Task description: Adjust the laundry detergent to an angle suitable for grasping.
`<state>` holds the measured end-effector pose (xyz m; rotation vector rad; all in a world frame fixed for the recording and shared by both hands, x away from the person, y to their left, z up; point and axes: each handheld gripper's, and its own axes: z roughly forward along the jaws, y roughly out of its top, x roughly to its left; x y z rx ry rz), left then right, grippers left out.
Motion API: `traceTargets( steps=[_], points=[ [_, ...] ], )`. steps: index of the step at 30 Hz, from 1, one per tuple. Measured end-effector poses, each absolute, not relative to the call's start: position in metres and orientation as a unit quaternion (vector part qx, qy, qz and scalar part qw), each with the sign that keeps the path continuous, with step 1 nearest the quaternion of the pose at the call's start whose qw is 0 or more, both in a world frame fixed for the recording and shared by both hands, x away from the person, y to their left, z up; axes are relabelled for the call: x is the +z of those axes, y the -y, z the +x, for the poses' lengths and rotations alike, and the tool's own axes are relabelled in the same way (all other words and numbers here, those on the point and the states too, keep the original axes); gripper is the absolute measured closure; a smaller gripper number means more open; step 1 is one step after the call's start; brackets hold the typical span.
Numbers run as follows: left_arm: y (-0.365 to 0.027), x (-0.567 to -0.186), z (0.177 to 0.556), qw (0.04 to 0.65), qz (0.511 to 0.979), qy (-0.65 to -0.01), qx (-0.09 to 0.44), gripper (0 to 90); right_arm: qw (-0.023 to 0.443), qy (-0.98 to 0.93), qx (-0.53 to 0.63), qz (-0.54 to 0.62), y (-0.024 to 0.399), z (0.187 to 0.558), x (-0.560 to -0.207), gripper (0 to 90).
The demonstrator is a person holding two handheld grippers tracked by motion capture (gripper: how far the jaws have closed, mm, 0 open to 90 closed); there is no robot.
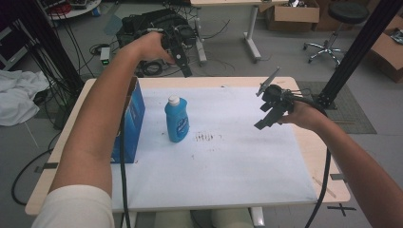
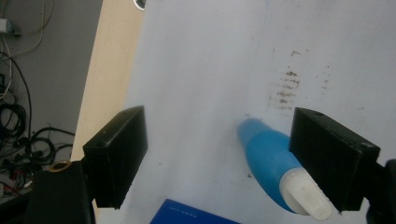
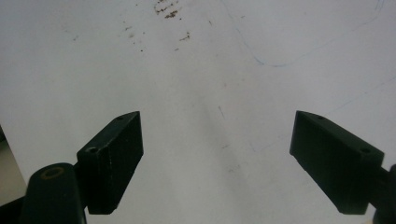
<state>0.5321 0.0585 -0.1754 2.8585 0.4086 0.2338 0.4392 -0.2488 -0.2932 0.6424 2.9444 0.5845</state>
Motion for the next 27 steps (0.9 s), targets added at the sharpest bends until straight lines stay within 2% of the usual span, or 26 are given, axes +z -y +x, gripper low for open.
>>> traceTargets(
  steps=[27],
  points=[
    [-0.0592,-0.1710,0.5267,0.121,0.978,-0.142,0.091,20.1,0.038,-0.960,0.195,0.199,0.2449,0.4348,-0.2915,17.0]
  ],
)
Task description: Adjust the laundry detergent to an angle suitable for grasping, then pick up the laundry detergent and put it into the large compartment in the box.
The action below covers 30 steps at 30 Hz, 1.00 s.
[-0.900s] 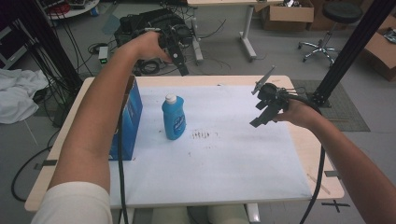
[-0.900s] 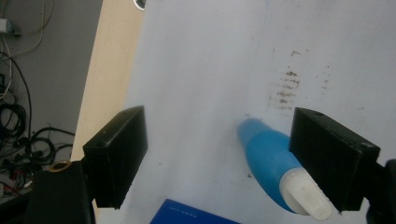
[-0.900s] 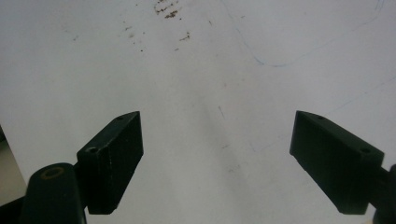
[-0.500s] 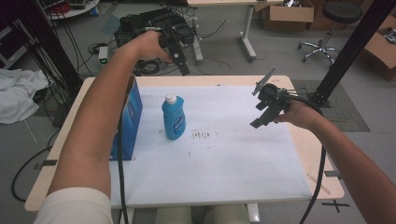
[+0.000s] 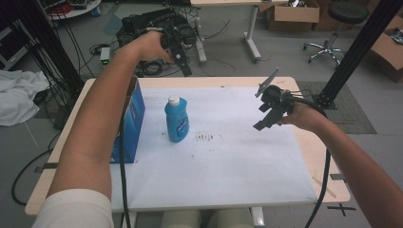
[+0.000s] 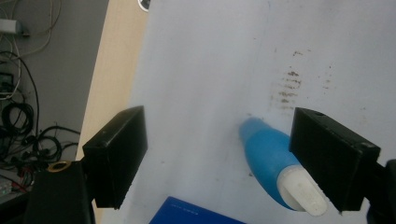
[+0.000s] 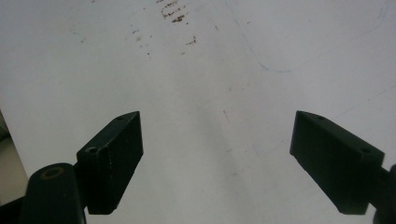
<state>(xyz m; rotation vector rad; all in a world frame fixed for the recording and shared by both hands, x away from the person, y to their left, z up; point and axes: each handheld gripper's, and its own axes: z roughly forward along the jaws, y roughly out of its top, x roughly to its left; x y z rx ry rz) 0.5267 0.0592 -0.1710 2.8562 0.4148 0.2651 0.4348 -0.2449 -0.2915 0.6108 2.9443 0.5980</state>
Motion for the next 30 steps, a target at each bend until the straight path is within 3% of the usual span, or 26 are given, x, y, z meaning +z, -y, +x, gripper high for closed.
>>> traceTargets(
  steps=[17,30],
  points=[
    [-0.065,-0.170,0.528,0.118,0.976,-0.155,0.094,19.4,0.037,-0.961,0.191,0.198,0.240,0.438,-0.292,17.0],
    [-0.066,-0.158,0.523,0.123,0.967,-0.210,0.072,19.8,0.038,-0.960,0.194,0.198,0.242,0.441,-0.292,17.0]
  ],
)
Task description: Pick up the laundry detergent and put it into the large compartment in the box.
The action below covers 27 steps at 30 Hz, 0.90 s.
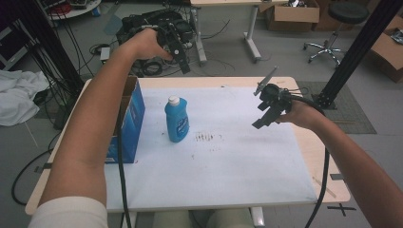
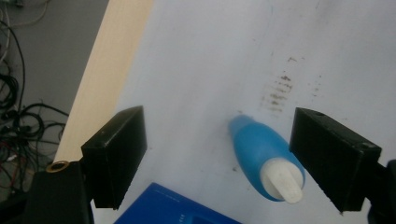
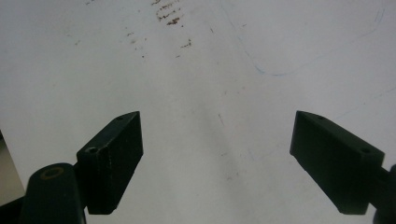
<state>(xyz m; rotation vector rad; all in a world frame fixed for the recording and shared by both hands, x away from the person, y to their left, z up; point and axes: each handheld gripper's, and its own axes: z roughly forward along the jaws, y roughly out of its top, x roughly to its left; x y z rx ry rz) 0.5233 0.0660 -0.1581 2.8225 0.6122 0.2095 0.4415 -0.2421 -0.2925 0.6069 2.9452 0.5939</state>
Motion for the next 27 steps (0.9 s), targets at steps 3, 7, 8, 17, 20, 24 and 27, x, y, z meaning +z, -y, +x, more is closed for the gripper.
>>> traceTargets(
  steps=[3,7,8,17,20,24,27],
  points=[
    [-0.066,-0.157,0.522,0.130,0.964,-0.222,0.062,20.3,0.039,-0.961,0.194,0.195,0.242,0.441,-0.293,17.1],
    [-0.066,-0.155,0.521,0.126,0.957,-0.254,0.059,19.6,0.037,-0.960,0.196,0.194,0.241,0.440,-0.293,17.1],
    [-0.066,-0.154,0.521,0.121,0.954,-0.270,0.053,19.5,0.038,-0.961,0.196,0.194,0.241,0.440,-0.293,17.1],
    [-0.068,-0.157,0.516,0.097,0.936,-0.338,0.031,20.0,0.042,-0.961,0.192,0.193,0.242,0.438,-0.293,17.0],
    [-0.068,-0.157,0.512,0.089,0.931,-0.352,0.028,20.0,0.043,-0.961,0.194,0.194,0.243,0.436,-0.292,17.0],
    [-0.069,-0.159,0.506,0.078,0.922,-0.380,0.020,19.6,0.046,-0.960,0.197,0.195,0.244,0.435,-0.291,17.0],
    [-0.069,-0.160,0.505,0.078,0.916,-0.392,0.018,19.9,0.046,-0.960,0.197,0.194,0.242,0.434,-0.291,17.0]
  ],
)
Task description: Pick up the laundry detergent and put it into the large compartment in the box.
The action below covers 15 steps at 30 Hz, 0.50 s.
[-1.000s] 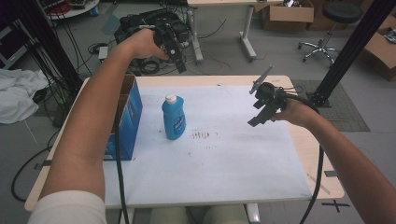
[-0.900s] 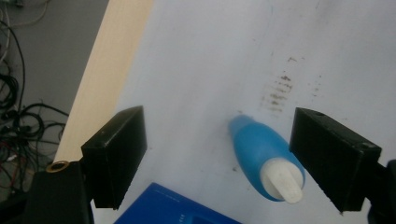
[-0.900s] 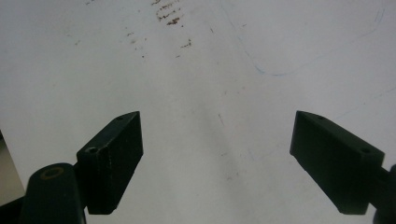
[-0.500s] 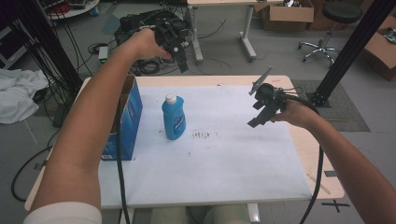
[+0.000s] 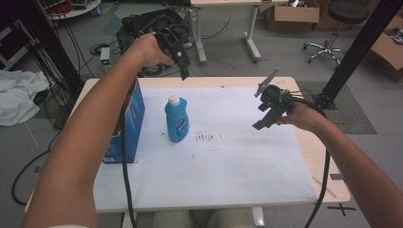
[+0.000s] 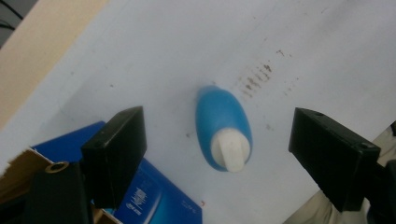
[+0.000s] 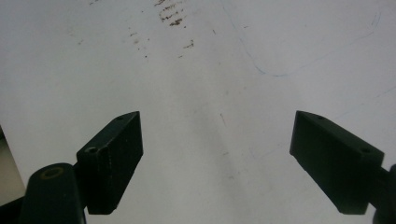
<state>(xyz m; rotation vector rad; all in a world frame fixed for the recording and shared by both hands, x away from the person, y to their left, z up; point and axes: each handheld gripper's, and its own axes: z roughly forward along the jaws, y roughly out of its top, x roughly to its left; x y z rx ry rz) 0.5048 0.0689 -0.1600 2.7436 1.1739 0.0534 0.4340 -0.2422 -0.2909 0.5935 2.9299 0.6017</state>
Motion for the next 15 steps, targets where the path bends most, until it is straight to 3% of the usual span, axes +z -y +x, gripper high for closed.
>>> traceTargets(
  steps=[15],
  points=[
    [-0.077,-0.174,0.494,0.080,0.878,-0.471,0.009,20.2,0.047,-0.960,0.195,0.193,0.242,0.430,-0.295,17.0]
  ],
)
